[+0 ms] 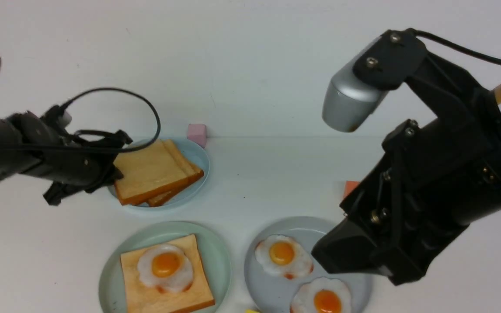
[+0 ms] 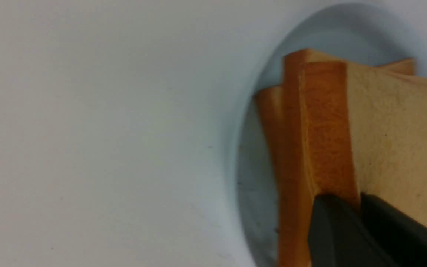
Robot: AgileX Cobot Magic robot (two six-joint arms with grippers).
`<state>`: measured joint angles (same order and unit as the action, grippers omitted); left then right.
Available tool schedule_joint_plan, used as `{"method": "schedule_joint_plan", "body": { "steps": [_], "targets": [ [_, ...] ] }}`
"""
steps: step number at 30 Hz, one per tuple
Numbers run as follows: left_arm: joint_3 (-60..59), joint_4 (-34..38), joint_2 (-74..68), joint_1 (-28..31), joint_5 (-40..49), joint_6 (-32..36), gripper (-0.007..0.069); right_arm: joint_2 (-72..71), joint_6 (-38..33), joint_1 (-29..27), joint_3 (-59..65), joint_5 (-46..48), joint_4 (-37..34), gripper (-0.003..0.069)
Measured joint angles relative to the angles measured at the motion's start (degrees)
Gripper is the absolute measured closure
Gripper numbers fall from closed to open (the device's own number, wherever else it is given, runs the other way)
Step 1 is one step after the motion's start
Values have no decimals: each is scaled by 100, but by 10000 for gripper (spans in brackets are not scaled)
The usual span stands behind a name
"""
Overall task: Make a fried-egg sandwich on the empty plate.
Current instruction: Use the left arm to grab a slice of bread, then use the left arm to place a slice of bread on the fried egg in the middle
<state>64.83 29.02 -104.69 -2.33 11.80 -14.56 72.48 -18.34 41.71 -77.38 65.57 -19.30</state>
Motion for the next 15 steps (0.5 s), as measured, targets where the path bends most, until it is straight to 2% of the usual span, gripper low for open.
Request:
{"method": "schedule_joint_plan", "body": {
  "steps": [5,6,9,12,13,15],
  "targets": [
    [-15,-54,789,-19,736,595,579,0,2,0,8,0,-12,123],
    [-134,-48,1181,-128,1097,986,579,0,7,0,57,-18,-46,123],
    [-653,171,1857,-405,1412,1456,579,0,7,0,181,-99,-154,123],
    [-1684,733,2586,-710,1313,1627,579,0,16,0,320,-302,-337,123],
    [-1684,767,2625,-726,1313,1638,579,0,16,0,339,-313,-348,123],
    [-2457,1163,2970,-882,834,1703,579,0,16,0,430,-426,-467,123]
  ]
}}
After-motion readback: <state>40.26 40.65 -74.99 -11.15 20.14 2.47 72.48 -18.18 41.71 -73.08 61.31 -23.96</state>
